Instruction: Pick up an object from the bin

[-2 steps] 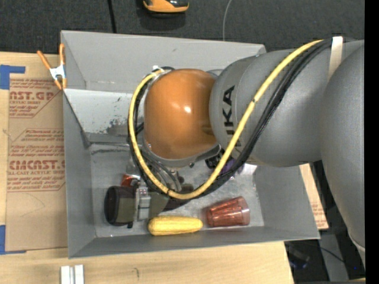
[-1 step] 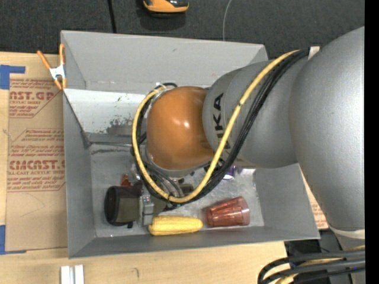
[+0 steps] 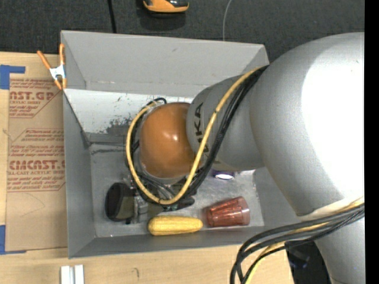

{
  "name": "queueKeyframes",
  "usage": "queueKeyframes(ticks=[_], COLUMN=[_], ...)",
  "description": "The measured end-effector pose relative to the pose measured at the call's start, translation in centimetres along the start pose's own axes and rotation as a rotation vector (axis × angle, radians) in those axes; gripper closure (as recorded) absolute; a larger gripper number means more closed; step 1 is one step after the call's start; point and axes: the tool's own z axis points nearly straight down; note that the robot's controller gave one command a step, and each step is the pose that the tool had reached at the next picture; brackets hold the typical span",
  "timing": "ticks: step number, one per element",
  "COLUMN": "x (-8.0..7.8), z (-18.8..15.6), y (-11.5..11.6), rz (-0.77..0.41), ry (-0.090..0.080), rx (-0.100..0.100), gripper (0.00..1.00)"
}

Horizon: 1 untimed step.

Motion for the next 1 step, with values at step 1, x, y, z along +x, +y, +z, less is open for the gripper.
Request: queueKeyframes(ticks=[1], x=[0.0], z=[0.0], y=[0.01], rz=[0.0], ry=[0.0], rx=[0.0], gripper=[1.0])
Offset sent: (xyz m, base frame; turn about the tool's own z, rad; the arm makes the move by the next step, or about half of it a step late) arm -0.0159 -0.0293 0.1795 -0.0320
